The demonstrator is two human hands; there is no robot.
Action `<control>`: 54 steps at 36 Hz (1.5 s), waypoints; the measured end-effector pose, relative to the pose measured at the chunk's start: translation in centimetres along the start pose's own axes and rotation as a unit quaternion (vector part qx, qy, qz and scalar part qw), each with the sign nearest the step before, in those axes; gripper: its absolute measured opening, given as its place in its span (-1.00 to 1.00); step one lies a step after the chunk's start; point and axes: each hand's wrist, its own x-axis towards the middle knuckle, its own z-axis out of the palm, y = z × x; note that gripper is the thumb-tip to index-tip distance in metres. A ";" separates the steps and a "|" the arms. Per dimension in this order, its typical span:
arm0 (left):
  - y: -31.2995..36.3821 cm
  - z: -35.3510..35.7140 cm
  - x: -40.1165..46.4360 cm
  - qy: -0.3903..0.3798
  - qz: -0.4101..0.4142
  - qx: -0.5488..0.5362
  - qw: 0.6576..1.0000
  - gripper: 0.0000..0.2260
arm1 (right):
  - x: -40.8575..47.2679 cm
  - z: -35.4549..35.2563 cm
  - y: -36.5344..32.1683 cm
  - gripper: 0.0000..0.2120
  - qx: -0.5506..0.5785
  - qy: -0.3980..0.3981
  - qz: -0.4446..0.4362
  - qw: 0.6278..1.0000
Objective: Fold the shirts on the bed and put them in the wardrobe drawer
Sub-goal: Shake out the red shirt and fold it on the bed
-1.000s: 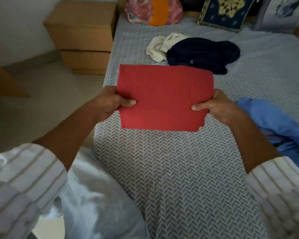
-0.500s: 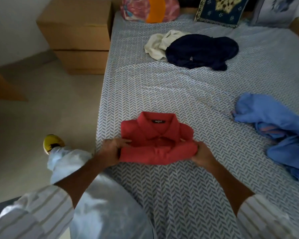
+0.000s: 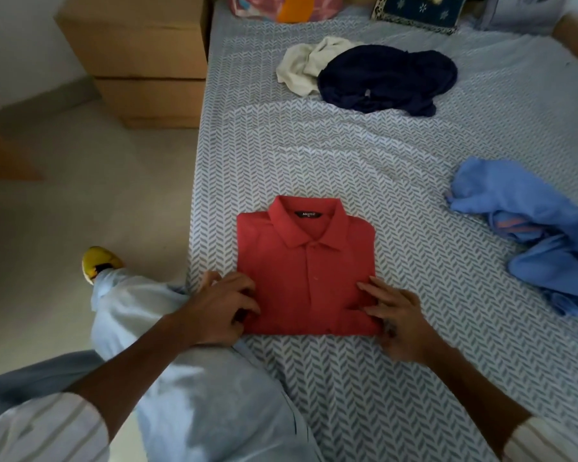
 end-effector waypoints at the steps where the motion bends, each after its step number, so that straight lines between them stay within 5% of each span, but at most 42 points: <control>1: 0.0 0.1 0.1 0.005 -0.003 -0.006 1.000 -0.53 | -0.2 0.0 0.1 -0.21 0.001 -0.008 -0.002 1.000; 5: 0.6 0.9 0.6 0.057 -0.063 -0.072 0.994 -0.63 | -0.3 -0.2 0.1 -0.30 0.085 0.054 0.043 0.994; 9: 1.4 1.3 1.1 0.171 -0.189 -0.165 0.953 -0.73 | 0.3 -0.3 -2.5 -0.59 0.145 0.188 0.213 0.948; 14: 2.3 1.0 0.9 0.072 -0.351 -0.315 0.879 -0.59 | -0.2 1.1 -4.1 -0.68 0.255 0.127 0.406 0.868; 21: 2.5 0.7 0.7 0.044 -0.437 -0.413 0.798 -0.60 | 0.0 1.7 -3.8 -0.80 0.212 0.084 0.437 0.870; 31: 3.6 -0.1 1.6 -0.022 -0.472 -0.343 0.812 -0.74 | 0.6 0.8 -4.4 -0.86 0.246 0.092 0.500 0.825; 37: 3.5 -0.3 1.0 -0.035 -0.467 -0.366 0.804 -0.70 | -1.1 0.4 -5.2 -0.74 0.438 0.132 0.509 0.729; 47: 3.9 -0.4 1.2 -0.020 -0.501 -0.315 0.806 -0.80 | 0.6 0.3 -4.9 -0.94 0.235 0.041 0.514 0.824; 51: 3.6 -0.6 0.9 0.101 -0.506 -0.323 0.793 -0.94 | 2.2 -0.3 -4.3 -0.83 0.216 0.078 0.505 0.832; 54: 3.2 -1.3 1.6 0.172 -0.525 -0.324 0.768 -0.82 | 4.2 -1.1 -3.1 -0.80 0.226 0.111 0.505 0.826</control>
